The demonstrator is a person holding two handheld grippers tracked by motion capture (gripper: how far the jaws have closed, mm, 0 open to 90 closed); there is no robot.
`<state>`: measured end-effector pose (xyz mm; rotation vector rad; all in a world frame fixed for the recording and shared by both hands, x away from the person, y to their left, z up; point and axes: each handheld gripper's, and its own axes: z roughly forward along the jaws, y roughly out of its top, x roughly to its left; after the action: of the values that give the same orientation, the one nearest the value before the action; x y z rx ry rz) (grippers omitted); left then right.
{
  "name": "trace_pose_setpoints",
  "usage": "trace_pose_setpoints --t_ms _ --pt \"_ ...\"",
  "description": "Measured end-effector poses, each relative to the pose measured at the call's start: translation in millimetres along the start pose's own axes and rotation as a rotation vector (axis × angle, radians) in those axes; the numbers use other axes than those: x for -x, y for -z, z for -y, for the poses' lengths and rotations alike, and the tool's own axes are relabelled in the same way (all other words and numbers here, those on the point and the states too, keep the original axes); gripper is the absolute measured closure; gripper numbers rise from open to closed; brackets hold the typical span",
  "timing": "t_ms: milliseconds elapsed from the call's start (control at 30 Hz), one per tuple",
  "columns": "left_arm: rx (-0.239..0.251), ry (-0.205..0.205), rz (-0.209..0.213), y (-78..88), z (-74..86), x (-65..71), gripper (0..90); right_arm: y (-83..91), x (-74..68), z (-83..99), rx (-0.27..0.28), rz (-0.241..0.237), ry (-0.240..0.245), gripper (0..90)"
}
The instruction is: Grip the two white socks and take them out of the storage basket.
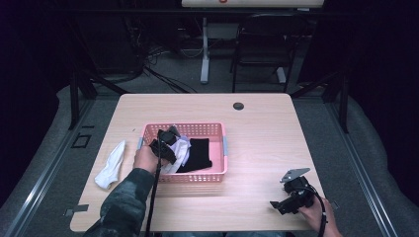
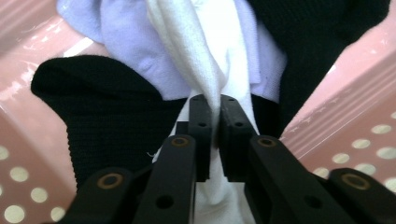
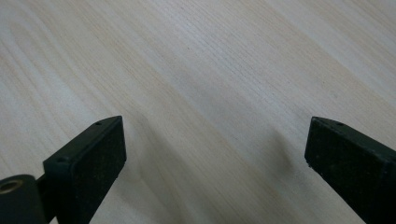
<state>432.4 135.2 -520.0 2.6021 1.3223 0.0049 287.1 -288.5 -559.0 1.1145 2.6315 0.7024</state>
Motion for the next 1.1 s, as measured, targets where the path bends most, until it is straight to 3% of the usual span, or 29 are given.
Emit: trace_pose_setpoints --t_ms 167,333,600,1100 --pt "0.040 -0.021 -0.011 13.3 4.2 2.1 86.4 -1.4 -0.4 -1.6 0.007 -0.001 0.001 4.6" --pt "0.099 -0.030 -0.016 37.5 8.9 1.6 86.4 0.1 -1.8 -1.4 -0.005 0.004 0.013 4.6" --pt "0.150 -0.054 -0.027 74.6 9.5 0.2 86.3 0.9 -3.5 1.1 0.001 0.013 -0.002 4.7" --pt "0.178 -0.065 -0.071 121.7 12.0 -5.3 86.3 1.2 -3.2 2.7 -0.022 0.019 -0.005 4.8"
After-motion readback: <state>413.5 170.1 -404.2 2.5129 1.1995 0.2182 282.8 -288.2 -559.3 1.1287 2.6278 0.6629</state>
